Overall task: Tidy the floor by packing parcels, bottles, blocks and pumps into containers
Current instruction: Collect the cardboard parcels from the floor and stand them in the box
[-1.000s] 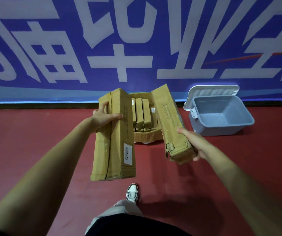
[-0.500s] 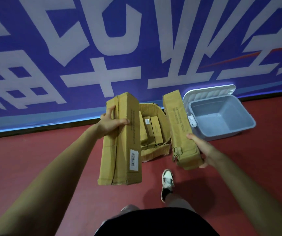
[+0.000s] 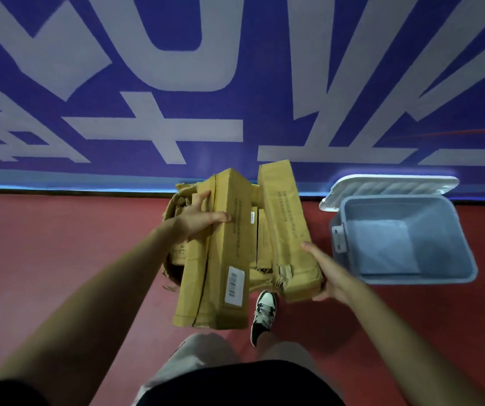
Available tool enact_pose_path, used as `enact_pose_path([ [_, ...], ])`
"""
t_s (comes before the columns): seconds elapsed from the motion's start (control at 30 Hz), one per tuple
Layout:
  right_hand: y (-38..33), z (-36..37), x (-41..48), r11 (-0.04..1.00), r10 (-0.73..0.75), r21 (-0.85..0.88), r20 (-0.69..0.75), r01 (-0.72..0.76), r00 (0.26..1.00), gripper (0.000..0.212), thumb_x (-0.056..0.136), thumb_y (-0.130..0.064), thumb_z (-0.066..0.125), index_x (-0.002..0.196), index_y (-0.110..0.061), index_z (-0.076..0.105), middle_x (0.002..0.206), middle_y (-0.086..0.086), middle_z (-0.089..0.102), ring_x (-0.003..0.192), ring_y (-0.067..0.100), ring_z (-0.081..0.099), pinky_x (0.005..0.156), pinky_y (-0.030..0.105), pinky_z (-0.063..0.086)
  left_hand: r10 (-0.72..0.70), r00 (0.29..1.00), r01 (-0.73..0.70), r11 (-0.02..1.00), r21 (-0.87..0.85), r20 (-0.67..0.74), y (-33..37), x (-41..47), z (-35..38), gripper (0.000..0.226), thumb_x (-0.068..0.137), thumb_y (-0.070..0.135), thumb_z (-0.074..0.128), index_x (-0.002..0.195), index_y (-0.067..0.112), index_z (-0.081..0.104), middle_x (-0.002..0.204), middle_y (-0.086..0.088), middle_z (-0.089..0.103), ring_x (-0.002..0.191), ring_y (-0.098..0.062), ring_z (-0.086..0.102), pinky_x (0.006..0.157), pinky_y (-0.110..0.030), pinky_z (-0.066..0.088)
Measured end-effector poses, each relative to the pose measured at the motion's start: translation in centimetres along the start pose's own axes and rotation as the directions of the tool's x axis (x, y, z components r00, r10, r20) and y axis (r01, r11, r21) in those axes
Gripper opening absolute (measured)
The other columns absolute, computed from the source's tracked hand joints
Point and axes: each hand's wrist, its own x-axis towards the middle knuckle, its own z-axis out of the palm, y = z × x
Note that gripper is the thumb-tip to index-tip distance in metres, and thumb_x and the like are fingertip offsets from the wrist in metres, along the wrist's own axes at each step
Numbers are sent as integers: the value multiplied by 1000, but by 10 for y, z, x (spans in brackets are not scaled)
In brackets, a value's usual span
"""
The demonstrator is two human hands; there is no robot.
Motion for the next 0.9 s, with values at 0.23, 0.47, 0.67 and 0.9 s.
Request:
enact_pose_path([
  [0.23,-29,-10,50,984,84,140,156,-106,984,38,90,-54,45,107,-25,63,95,1,72,91,20,67,94,44,46,-67,994,82,980,-182,87,26,59,22,89,79,44,66,145,46,8,141,-17,40,126,-37,43,86,-49,45],
  [0.47,-26,-7,135,901,72,400,244,-168,967,45,86,-50,53,107,-13,70,97,11,74,80,24,71,77,35,58,-17,975,107,907,-407,221,13,154,53,57,87,45,51,139,27,35,118,-5,58,118,-28,52,95,-47,45],
  [0.67,2,0,231,967,158,176,164,-186,974,36,92,-50,45,97,-20,65,107,11,66,101,27,61,98,52,46,-137,974,209,847,-489,180,-41,237,100,38,100,31,37,134,17,44,121,-9,60,113,-25,57,88,-37,50],
  [0.9,45,-15,332,995,26,88,145,-39,989,57,65,-62,62,115,-34,64,117,1,68,108,24,65,92,54,50,-215,964,267,794,-546,158,-105,321,145,29,100,16,37,125,19,52,118,-7,61,112,-23,57,95,-44,47],
])
